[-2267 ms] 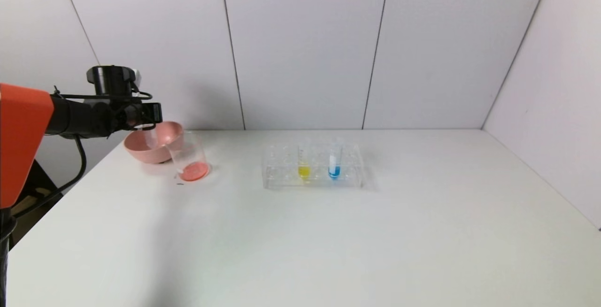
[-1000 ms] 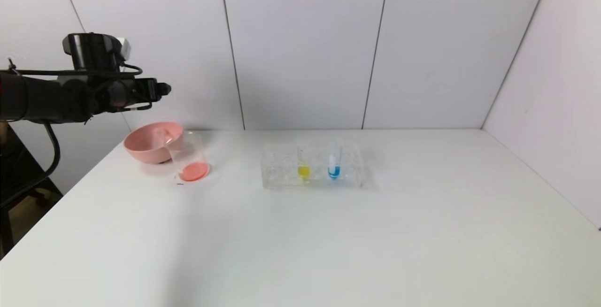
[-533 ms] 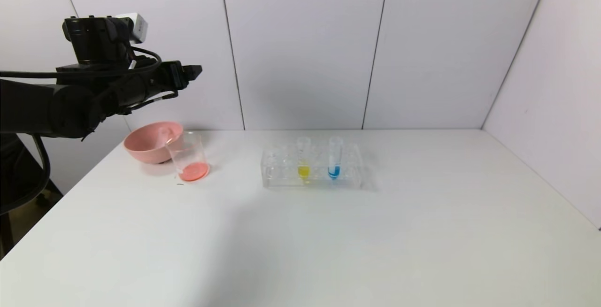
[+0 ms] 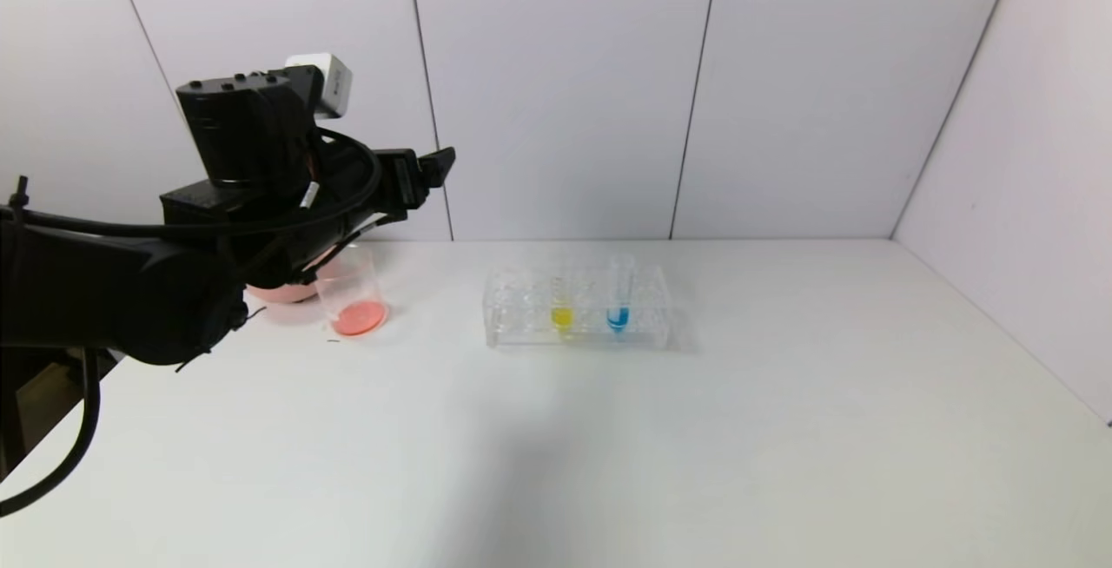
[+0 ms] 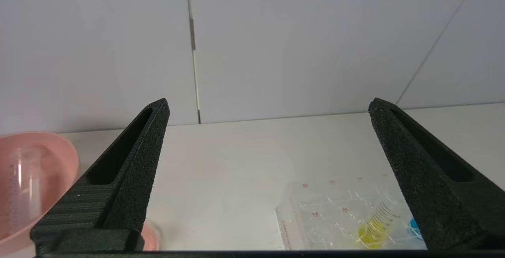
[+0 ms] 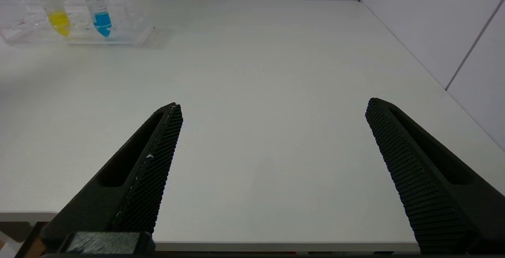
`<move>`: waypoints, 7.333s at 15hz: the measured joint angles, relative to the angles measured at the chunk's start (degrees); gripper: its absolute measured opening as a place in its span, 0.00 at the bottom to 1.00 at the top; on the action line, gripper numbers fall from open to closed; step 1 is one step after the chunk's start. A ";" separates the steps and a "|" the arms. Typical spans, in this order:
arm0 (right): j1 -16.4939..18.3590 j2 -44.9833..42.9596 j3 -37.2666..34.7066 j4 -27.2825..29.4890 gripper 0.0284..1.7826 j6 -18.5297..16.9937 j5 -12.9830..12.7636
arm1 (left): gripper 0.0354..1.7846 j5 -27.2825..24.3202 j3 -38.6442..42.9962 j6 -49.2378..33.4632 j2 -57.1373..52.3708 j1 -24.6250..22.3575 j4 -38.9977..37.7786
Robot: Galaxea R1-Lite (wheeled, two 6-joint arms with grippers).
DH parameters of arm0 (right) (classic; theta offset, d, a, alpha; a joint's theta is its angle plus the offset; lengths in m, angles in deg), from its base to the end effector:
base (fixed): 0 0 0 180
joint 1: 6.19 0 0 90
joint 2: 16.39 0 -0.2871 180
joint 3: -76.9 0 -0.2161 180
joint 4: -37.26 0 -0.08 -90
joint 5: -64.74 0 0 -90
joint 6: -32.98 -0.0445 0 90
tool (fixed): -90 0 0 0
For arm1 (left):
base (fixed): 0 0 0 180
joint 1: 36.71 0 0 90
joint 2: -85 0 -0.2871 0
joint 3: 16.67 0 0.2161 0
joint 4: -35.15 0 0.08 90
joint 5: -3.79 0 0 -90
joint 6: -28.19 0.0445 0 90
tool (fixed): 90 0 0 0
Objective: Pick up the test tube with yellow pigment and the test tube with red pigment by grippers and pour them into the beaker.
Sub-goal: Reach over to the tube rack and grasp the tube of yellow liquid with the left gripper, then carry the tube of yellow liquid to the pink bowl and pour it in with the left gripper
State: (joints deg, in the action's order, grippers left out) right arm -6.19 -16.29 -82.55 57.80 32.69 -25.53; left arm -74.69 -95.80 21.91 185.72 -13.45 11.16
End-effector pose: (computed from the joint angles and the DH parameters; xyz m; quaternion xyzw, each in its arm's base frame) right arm 0.0399 -0.0002 0.0758 0.0025 0.0008 -0.0024 1.0000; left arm 0.3506 -0.1410 0.2077 -0.0607 -0.0144 -0.1032 0.9927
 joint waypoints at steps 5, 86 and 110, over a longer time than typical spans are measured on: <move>0.00 0.00 0.00 0.00 0.95 0.00 0.02 | 0.99 5.71 6.05 0.17 0.38 8.92 -5.45; 0.00 0.00 0.00 0.01 0.95 -0.01 0.00 | 0.29 20.35 -18.49 8.28 42.31 17.07 -25.47; 0.00 0.00 0.00 0.00 0.95 0.02 0.00 | 0.29 20.48 -15.35 11.62 31.26 17.55 -22.38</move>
State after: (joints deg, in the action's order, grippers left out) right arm -6.19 -16.29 -82.55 57.80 32.71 -25.53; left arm -54.21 -111.15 33.53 216.97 4.10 -11.23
